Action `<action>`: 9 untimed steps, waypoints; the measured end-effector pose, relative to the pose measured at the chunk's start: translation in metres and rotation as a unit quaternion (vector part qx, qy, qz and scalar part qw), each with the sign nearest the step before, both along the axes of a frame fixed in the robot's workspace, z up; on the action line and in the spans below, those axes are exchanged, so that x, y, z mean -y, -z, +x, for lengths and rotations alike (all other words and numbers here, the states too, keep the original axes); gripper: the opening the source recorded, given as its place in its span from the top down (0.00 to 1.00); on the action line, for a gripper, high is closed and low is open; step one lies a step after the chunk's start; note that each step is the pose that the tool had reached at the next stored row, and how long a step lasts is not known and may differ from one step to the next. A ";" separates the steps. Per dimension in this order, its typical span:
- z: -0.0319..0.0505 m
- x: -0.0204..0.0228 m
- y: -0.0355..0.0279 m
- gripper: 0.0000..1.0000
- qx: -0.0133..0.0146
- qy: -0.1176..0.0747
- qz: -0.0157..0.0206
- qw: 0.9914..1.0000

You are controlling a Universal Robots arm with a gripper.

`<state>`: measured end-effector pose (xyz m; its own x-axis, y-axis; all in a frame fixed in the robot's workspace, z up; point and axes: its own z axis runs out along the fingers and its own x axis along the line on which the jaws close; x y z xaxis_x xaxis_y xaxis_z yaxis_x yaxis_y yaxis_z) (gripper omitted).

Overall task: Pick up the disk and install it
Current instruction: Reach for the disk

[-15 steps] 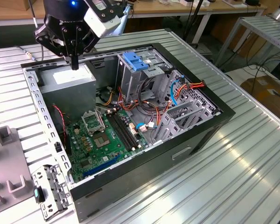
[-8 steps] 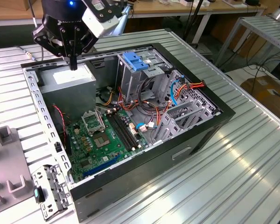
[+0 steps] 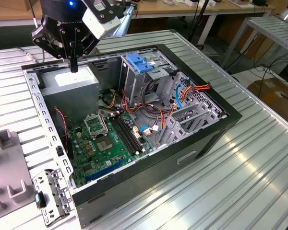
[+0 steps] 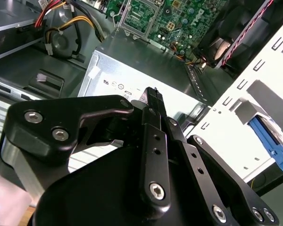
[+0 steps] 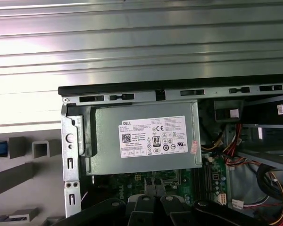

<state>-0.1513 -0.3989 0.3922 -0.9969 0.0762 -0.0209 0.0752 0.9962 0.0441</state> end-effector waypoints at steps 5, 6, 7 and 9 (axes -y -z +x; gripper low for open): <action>-0.0061 0.0000 0.0002 0.89 0.000 0.000 0.000 1.000; -0.0076 0.0000 0.0003 0.89 0.000 0.000 0.000 1.000; -0.0086 0.0000 0.0003 0.89 0.000 0.000 0.000 1.000; -0.0099 0.0000 0.0003 0.89 0.000 0.000 0.000 1.000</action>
